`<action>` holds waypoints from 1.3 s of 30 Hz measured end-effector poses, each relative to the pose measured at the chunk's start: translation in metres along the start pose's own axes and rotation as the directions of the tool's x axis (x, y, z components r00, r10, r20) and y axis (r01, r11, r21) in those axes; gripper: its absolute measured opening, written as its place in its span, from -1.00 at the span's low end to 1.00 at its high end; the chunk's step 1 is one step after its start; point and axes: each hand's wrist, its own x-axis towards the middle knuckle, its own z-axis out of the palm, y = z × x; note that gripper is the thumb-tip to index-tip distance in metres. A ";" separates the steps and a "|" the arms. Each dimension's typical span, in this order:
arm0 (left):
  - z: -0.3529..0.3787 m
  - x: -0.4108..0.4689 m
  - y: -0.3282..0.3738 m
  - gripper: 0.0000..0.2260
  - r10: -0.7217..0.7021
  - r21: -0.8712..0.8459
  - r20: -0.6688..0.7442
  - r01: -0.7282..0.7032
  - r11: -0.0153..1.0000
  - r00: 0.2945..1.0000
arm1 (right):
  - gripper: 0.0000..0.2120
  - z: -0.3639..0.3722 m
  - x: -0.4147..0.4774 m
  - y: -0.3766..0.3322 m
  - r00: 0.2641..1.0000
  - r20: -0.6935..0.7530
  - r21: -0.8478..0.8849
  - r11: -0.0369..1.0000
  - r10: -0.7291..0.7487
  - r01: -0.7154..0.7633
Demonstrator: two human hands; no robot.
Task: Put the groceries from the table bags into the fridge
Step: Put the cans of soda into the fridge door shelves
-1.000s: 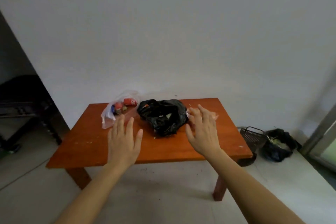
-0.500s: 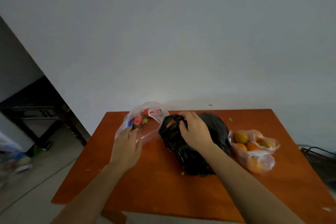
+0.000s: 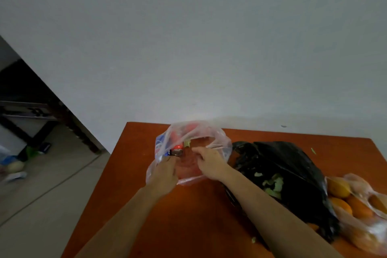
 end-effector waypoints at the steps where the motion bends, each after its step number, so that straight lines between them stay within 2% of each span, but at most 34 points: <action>1: -0.001 0.016 -0.011 -0.60 0.003 -0.005 0.042 -0.002 1.000 0.999 | -0.58 0.005 0.017 -0.002 0.999 0.011 -0.002 0.999 0.038 -0.038; 3: 0.000 0.045 -0.033 -0.56 0.009 -0.062 0.117 -0.002 0.998 0.993 | -0.52 0.017 0.048 -0.006 0.994 0.030 0.002 0.994 0.110 -0.110; 5: 0.006 0.065 -0.050 -0.60 -0.025 -0.059 0.130 0.033 0.998 0.991 | -0.49 0.026 0.073 -0.007 0.985 0.049 -0.017 0.986 0.165 -0.165; 7: 0.010 0.080 -0.067 -0.65 -0.069 0.013 0.075 0.068 0.998 0.995 | -0.49 0.038 0.094 -0.004 0.976 0.072 -0.035 0.979 0.204 -0.202; 9: 0.016 0.090 -0.086 -0.63 -0.107 0.036 0.010 0.106 0.994 0.994 | -0.52 0.051 0.113 0.001 0.965 0.093 -0.062 0.969 0.244 -0.238; 12: 0.023 0.104 -0.110 -0.55 -0.229 -0.056 -0.037 0.226 0.972 0.973 | -0.48 0.070 0.139 0.012 0.956 0.113 -0.064 0.962 0.272 -0.267; 16: 0.037 0.118 -0.128 -0.31 -0.292 -0.185 0.135 0.313 0.932 0.947 | -0.40 0.091 0.168 0.021 0.945 0.054 0.033 0.946 0.322 -0.324; 20: 0.053 0.123 -0.134 -0.21 -0.344 -0.193 0.180 0.376 0.906 0.921 | -0.21 0.108 0.191 0.029 0.905 0.048 0.199 0.884 0.422 -0.423; 22: 0.058 0.126 -0.136 -0.26 -0.370 -0.240 0.113 0.387 0.890 0.922 | -0.10 0.112 0.198 0.034 0.892 0.086 0.267 0.852 0.444 -0.450; 25: 0.059 0.124 -0.137 -0.44 -0.362 -0.337 0.019 0.347 0.875 0.932 | -0.08 0.111 0.199 0.041 0.887 0.118 0.287 0.840 0.446 -0.461; 29: 0.053 0.113 -0.140 -0.66 -0.344 -0.339 0.013 0.328 0.882 0.939 | -0.13 0.108 0.192 0.043 0.889 0.153 0.295 0.839 0.431 -0.458; 32: 0.042 0.108 -0.147 -0.72 -0.372 -0.286 -0.029 0.349 0.892 0.928 | -0.21 0.104 0.186 0.039 0.898 0.174 0.345 0.829 0.405 -0.440; 34: 0.035 0.110 -0.152 -0.75 -0.412 -0.156 -0.119 0.393 0.906 0.903 | -0.36 0.099 0.181 0.036 0.891 0.175 0.317 0.833 0.419 -0.454; 36: 0.029 0.115 -0.151 -0.75 -0.420 -0.030 -0.209 0.423 0.906 0.883 | -0.74 0.095 0.179 0.037 0.880 0.157 0.280 0.834 0.449 -0.476; 37: 0.027 0.117 -0.146 -0.79 -0.421 -0.033 -0.217 0.425 0.905 0.880 | -0.82 0.094 0.178 0.037 0.877 0.146 0.282 0.831 0.457 -0.480; 39: 0.028 0.122 -0.132 -0.92 -0.419 -0.139 -0.162 0.399 0.906 0.894 | -0.82 0.092 0.174 0.037 0.879 0.139 0.303 0.825 0.457 -0.477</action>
